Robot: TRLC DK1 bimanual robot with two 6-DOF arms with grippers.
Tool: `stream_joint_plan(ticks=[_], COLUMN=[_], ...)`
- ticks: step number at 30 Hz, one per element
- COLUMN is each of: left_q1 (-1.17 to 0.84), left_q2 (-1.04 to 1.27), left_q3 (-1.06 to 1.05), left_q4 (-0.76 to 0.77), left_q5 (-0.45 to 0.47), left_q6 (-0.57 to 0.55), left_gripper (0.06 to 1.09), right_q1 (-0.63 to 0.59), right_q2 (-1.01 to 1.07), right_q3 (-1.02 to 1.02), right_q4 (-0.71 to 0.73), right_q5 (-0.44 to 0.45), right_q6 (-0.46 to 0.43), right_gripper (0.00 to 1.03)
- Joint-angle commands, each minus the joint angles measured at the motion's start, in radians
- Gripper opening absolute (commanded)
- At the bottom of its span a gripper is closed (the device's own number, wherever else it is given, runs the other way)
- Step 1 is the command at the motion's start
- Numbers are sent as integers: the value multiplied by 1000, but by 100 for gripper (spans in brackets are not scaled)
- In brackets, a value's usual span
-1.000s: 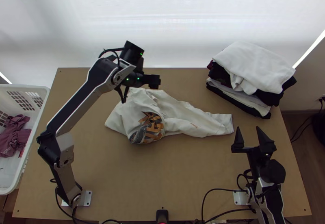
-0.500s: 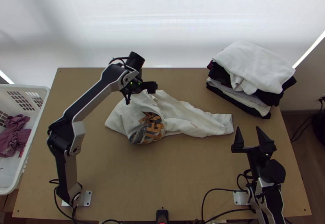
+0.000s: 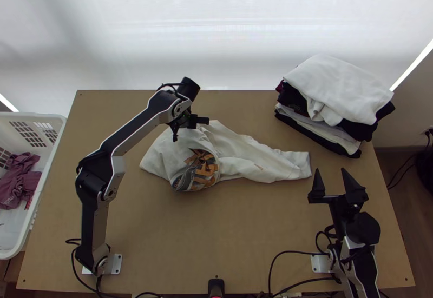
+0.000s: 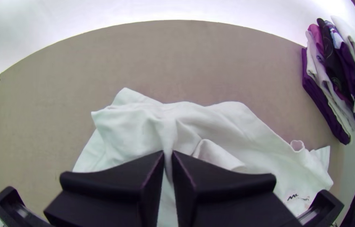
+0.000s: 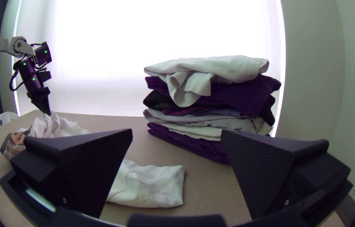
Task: Fold the t-shirt
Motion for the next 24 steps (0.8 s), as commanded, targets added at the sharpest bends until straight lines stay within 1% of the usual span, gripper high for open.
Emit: stream_joint_plan(ticks=[1,10,15,18,22,24], left_q1=[-1,-36,-111,-171,-254,-292], left_q2=[-87,-283,-368,-443,-506,-520], left_q3=[33,45,28,-64,-189,-228], left_q4=[4,10,-122,-151,-139,-136], left_q5=[-11,-9,-6,-6,-3,26], left_q6=[19,13,13,14,21,21], left_gripper=[10,10,10,10,10,10], right_q1=[-3,-3,-3,-3,-3,-3], right_q2=[-5,-5,-5,-5,-5,-5], right_q3=[-20,-19,-20,-19,-20,-20], right_q4=[11,11,11,11,11,11], right_q5=[-2,-2,-2,-2,-2,-2], right_q6=[17,17,17,17,17,17], right_gripper=[99,99,99,99,99,99])
